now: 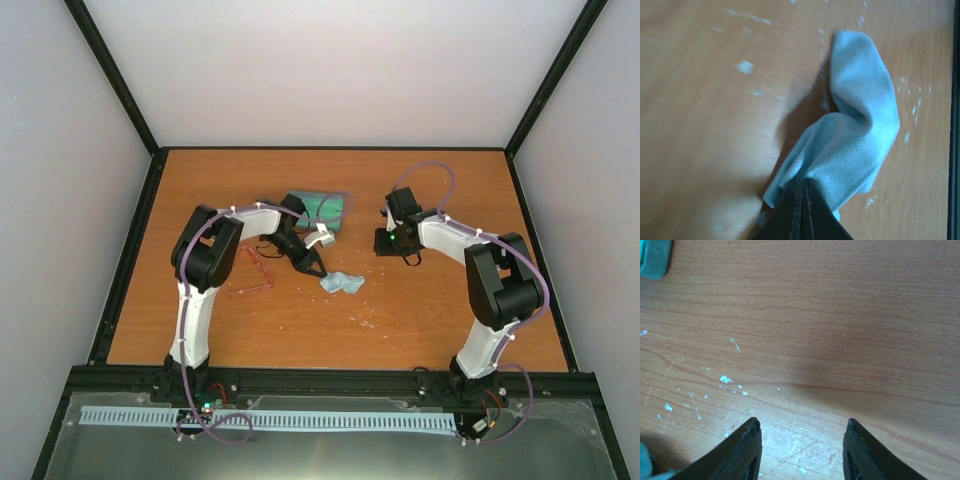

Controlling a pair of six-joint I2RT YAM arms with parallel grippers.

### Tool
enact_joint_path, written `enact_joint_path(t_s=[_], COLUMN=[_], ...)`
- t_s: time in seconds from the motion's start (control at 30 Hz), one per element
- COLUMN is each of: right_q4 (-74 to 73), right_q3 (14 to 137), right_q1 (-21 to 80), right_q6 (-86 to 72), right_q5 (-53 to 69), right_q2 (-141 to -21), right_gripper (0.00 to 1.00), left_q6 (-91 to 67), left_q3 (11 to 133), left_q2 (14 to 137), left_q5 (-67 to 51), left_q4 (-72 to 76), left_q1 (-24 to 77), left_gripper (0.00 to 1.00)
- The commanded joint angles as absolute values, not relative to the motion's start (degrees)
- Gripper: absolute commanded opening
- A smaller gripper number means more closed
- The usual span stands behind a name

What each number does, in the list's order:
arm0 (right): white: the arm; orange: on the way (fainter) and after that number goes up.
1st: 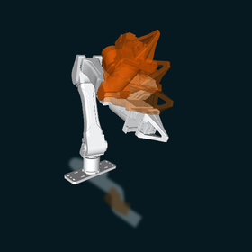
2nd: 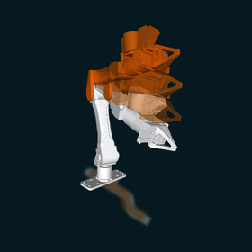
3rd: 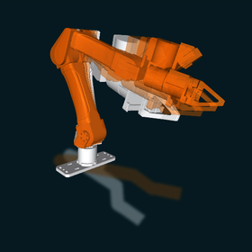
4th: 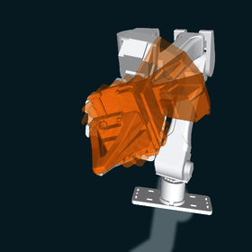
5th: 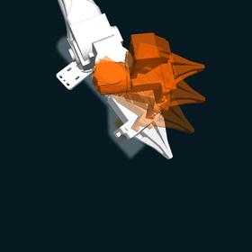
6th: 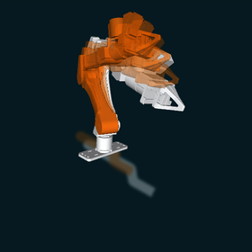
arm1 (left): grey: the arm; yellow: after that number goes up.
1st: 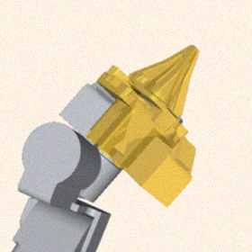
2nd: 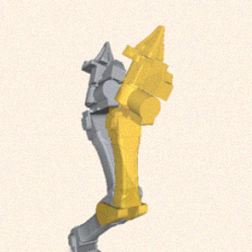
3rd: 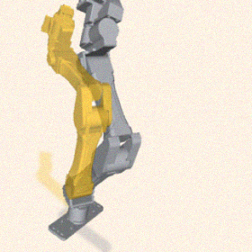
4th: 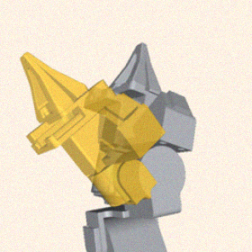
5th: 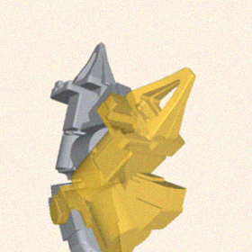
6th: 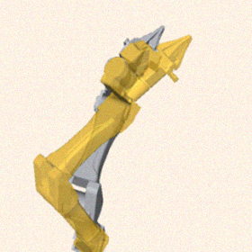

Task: Organize the sunglasses
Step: Adjust the glasses cleaning cloth at the center of the board.

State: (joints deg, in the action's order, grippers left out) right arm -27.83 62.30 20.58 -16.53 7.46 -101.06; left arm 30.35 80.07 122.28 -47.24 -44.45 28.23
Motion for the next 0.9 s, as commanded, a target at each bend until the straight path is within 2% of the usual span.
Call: enact_joint_path(t_s=[0.0, 0.2, 0.3, 0.4, 0.53, 0.67, 0.73, 0.77, 0.8, 0.87], right_q4=[-28.6, -28.8, -29.6, -29.8, -31.4, -32.9, -31.6, -31.3, -31.7, -32.7], right_q3=[64.2, 62.5, 62.2, 62.1, 63.1, 65.0, 65.2, 65.6, 66.2, 67.7], right_q1=[20.4, 21.2, 23.1, 26.0, 28.9, 29.5, 31.2, 31.9, 32.3, 32.8], right_q6=[-14.7, -14.0, -11.9, -10.3, -9.9, -12.0, -12.2, -12.1, -12.1, -12.0], right_q5=[9.9, 14.5, 15.5, 14.2, 10.1, 12.0, 12.1, 11.9, 11.7, 11.6], right_q2=[-101.1, -99.5, -98.7, -97.5, -96.8, -98.7, -98.4, -98.5, -99.2, -100.8], right_gripper=[0.45, 0.48, 0.52, 0.52, 0.50, 0.44, 0.42, 0.42, 0.42, 0.42], left_q6=[32.9, 30.9, 29.9, 29.3, 29.0, 28.9, 28.5, 28.4, 28.1, 27.2], left_q3=[88.8, 96.5, 97.6, 97.9, 96.9, 95.1, 93.5, 92.6, 91.8, 90.1], left_q2=[125.7, 130.6, 131.4, 131.5, 130.1, 128.2, 127.0, 126.3, 125.3, 123.4], left_q5=[-46.2, -44.7, -44.7, -45.1, -44.4, -43.1, -42.1, -41.6, -41.1, -40.4], left_q4=[-44.9, -46.0, -46.0, -46.1, -45.7, -44.7, -43.4, -42.8, -42.2, -40.6], left_q1=[24.7, 21.5, 21.4, 21.4, 21.4, 21.4, 21.3, 21.3, 21.1, 20.6], left_gripper=[0.01, 0.01, 0.06, 0.20, 0.47, 0.59, 0.79, 0.83, 0.95, 0.99])
